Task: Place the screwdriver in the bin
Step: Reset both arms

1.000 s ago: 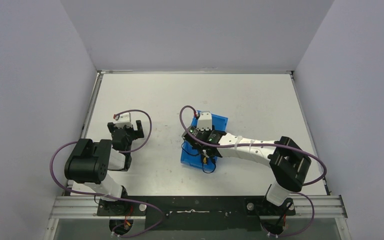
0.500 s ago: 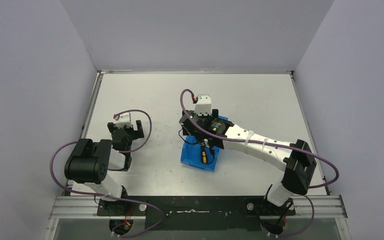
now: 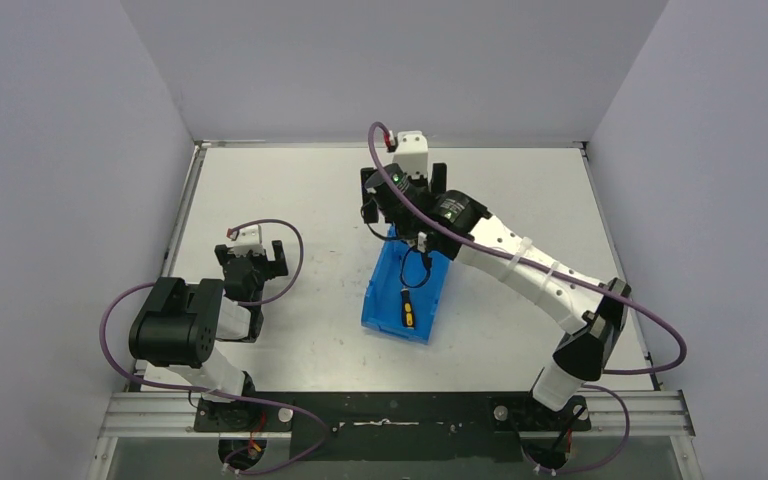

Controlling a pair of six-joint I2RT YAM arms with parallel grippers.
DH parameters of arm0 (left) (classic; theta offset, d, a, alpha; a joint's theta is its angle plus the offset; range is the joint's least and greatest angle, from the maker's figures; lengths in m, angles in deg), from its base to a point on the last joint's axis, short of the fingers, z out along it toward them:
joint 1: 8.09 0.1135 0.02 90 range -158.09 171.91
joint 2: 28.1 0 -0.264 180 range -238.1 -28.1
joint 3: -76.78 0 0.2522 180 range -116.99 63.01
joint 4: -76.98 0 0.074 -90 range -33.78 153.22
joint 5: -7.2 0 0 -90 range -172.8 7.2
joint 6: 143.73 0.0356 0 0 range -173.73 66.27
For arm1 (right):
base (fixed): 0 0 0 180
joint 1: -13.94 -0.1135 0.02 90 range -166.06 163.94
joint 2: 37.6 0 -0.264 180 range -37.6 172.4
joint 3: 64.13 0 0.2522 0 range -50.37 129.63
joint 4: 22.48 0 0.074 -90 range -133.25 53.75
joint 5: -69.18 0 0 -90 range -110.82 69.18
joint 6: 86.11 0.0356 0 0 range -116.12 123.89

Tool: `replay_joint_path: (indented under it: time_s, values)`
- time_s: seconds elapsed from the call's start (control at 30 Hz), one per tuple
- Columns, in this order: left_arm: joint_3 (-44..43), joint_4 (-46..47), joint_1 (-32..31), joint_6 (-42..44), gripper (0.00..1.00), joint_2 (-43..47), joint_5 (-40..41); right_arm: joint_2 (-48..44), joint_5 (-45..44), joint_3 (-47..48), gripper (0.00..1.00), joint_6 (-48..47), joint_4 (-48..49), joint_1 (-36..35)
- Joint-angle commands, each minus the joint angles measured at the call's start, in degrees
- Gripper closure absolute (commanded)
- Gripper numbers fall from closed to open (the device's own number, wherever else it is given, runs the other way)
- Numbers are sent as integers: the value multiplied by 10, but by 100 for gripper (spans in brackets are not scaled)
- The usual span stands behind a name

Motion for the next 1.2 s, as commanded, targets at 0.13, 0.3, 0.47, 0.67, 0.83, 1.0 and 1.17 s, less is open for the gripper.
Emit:
replay_joint_path:
  time_s: [0.13,0.3,0.47,0.67,0.83,1.0,1.17]
  values:
    - [-12,30,-1,4,3,2,0,11,21,131,0,-131,-18,64]
    - [-12,30,-1,4,3,2,0,15,63,163,0,-178,-7,126]
    - [-12,30,-1,4,3,2,0,0,150,151,1,-216,23,231]
    - [-12,30,-1,4,3,2,0,-2,219,155,0,-266,24,344]
    - [-12,30,-1,3,3,2,0,4,285,167,0,-278,28,434]
    - [-12,30,-1,4,3,2,0,16,337,183,0,-289,35,514]
    - [-12,31,-1,3,3,2,0,46,406,219,0,-297,19,579]
